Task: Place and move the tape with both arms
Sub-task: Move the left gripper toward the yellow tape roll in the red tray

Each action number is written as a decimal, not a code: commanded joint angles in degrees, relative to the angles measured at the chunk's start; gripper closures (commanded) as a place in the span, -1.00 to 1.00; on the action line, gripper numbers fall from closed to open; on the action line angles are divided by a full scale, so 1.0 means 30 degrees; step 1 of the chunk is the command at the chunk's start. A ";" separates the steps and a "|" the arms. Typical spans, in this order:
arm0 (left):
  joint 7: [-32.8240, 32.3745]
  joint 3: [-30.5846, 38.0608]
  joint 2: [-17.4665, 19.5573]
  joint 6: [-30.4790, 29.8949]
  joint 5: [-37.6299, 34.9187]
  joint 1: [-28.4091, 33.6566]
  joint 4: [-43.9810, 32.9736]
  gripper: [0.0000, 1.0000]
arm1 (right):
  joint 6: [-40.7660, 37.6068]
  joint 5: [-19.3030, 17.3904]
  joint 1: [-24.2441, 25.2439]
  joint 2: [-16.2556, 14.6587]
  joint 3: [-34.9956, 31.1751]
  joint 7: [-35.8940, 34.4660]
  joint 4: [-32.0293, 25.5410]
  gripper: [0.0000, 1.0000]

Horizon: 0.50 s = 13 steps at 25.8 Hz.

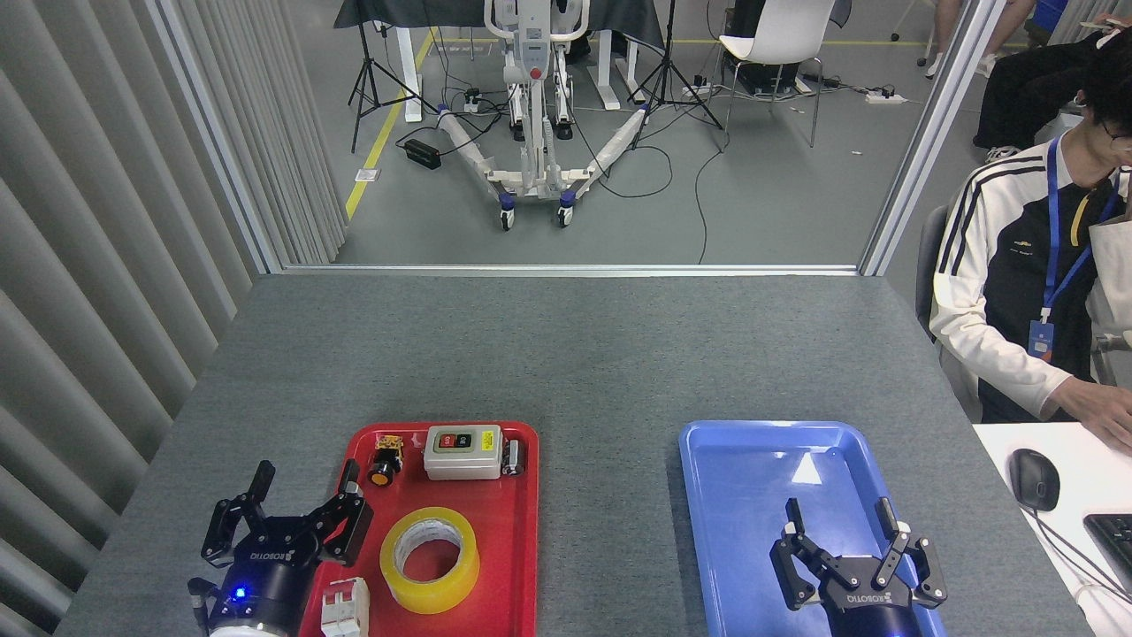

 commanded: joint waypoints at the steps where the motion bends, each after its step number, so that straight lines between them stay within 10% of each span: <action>1: 0.0037 0.0015 0.0026 0.0015 0.0073 0.0000 -0.0104 -1.00 | 0.0129 -0.0003 0.0011 -0.0056 0.0004 0.0020 -0.0114 -1.00; 13: 0.0242 -0.0249 -0.0033 0.0015 0.0161 -0.0117 0.0189 -1.00 | 0.0393 -0.0062 0.0304 -0.0349 0.0033 0.0049 -0.0261 -1.00</action>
